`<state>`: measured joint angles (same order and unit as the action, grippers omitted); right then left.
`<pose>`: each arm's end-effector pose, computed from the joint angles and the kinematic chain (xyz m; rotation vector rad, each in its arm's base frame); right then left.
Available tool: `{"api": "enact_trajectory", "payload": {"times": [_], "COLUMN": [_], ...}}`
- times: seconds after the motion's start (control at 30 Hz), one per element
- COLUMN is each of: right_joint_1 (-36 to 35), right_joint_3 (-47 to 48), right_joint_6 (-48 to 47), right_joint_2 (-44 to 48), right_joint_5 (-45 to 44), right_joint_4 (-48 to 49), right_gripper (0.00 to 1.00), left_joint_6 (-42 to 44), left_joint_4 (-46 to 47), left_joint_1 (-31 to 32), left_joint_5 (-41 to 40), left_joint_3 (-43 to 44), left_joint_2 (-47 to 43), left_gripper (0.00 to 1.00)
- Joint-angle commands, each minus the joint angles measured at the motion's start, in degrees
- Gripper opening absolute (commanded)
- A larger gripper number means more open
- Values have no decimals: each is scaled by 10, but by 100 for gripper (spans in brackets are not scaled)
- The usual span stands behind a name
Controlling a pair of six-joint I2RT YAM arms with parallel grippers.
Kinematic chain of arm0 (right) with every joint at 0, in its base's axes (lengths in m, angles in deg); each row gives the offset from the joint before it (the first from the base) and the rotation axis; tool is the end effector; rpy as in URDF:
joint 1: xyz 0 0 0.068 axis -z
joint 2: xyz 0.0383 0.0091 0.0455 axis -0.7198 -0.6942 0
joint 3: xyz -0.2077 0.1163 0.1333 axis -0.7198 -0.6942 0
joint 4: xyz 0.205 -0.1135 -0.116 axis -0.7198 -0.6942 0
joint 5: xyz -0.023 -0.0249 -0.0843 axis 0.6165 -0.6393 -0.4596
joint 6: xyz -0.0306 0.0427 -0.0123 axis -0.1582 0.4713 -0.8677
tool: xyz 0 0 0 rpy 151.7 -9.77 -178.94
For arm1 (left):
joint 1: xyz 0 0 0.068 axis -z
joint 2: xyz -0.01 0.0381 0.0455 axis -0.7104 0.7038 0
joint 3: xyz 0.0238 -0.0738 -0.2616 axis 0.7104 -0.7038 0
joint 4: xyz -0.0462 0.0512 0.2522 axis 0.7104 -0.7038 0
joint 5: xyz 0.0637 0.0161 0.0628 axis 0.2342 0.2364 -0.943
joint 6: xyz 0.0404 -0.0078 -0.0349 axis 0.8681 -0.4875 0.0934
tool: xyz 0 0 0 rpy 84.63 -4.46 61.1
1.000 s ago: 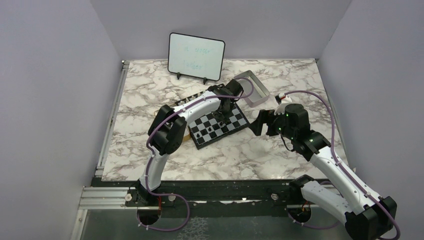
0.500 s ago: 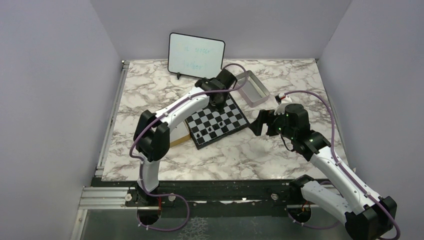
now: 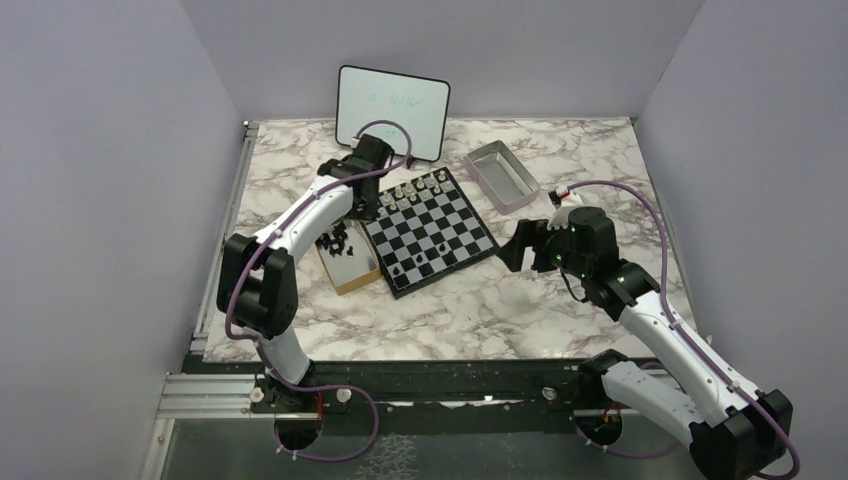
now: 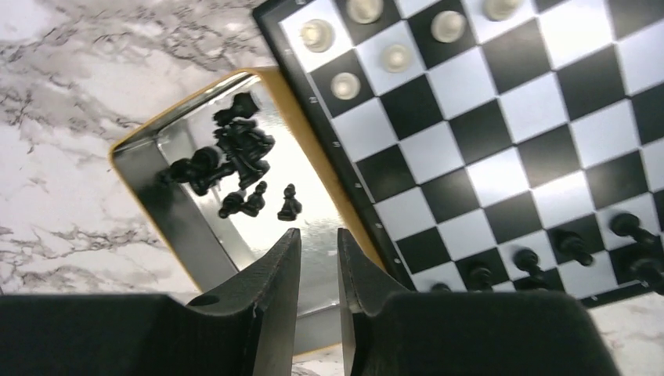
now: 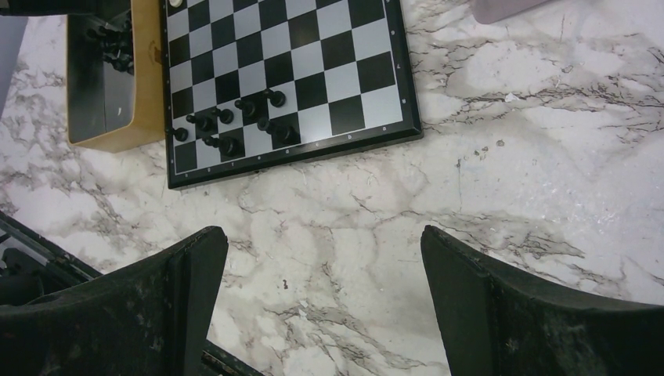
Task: Set up the chess pieces on the board
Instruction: Pick up the chess piece from the storage box.
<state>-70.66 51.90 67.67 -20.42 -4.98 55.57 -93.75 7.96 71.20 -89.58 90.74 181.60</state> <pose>0.1789 0.0871 0.2808 -0.1652 2.1467 0.5965 0.3311 -0.1502 0.2695 0.0953 2.6093 0.1073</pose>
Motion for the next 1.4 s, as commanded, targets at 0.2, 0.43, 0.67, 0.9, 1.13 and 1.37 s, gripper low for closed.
{"api": "enact_trajectory", "payload": {"times": [0.2,0.43,0.67,0.9,1.13,1.37], "right_joint_1": [4,5,4,5,5,4], "right_joint_3": [-4,-7,-6,-6,-6,-9], "right_joint_6": [-5,-5,-5,-3,-4,-3], "right_joint_2": [1,5,5,-2,0,3], "right_joint_5": [10,8,3,6,6,6], "right_joint_4": [5,5,4,9,8,8], "right_gripper": [100,100,100,100,100,100], "left_joint_6": [3,4,11,12,15,20], "left_joint_4": [72,105,118,124,128,132], "left_joint_1": [-108,-147,-160,-166,-172,-173], "left_joint_5": [0,8,11,13,15,25], "left_joint_3": [-80,-99,-110,-114,-116,-113], "left_joint_2": [-45,-23,5,19,30,44], "left_gripper": [24,25,27,27,27,27]}}
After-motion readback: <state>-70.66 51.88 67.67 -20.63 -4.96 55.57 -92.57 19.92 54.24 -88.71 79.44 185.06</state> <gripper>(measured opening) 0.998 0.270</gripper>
